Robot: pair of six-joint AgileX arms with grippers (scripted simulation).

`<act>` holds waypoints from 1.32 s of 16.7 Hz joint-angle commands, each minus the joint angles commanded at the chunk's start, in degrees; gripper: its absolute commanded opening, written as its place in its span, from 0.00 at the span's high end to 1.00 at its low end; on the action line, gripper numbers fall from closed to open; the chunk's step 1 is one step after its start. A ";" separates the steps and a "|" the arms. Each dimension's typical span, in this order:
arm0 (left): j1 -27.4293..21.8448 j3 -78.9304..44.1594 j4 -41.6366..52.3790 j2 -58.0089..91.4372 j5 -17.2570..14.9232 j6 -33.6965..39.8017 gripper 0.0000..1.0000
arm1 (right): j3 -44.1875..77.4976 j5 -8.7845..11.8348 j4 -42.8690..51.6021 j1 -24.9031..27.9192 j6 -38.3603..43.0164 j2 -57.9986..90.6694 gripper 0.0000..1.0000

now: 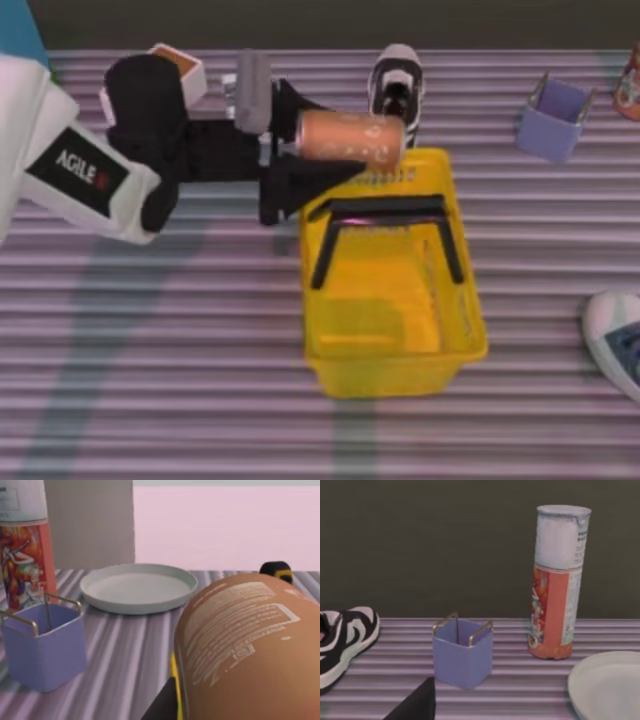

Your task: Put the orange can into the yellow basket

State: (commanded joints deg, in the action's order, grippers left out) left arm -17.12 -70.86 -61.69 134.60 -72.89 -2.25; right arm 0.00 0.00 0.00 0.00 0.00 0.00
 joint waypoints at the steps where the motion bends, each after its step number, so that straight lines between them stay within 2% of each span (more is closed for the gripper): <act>1: 0.02 0.08 -0.25 0.22 0.01 0.00 1.00 | 0.00 0.00 0.00 0.00 0.00 0.00 0.00; 4: 0.02 0.08 -0.25 0.22 0.01 0.00 1.00 | 0.00 0.00 0.00 0.00 0.00 0.00 0.00; 17: 0.02 0.08 -0.25 0.22 0.01 0.00 0.02 | 0.00 0.00 0.00 0.00 0.00 0.00 0.00; 22: 0.02 0.08 -0.25 0.22 0.01 0.00 0.00 | 0.00 0.00 0.00 0.00 0.00 0.00 0.00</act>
State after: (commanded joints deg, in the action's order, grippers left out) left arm -17.10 -70.78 -61.93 134.83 -72.88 -2.24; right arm 0.00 0.00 0.00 0.00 0.00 0.00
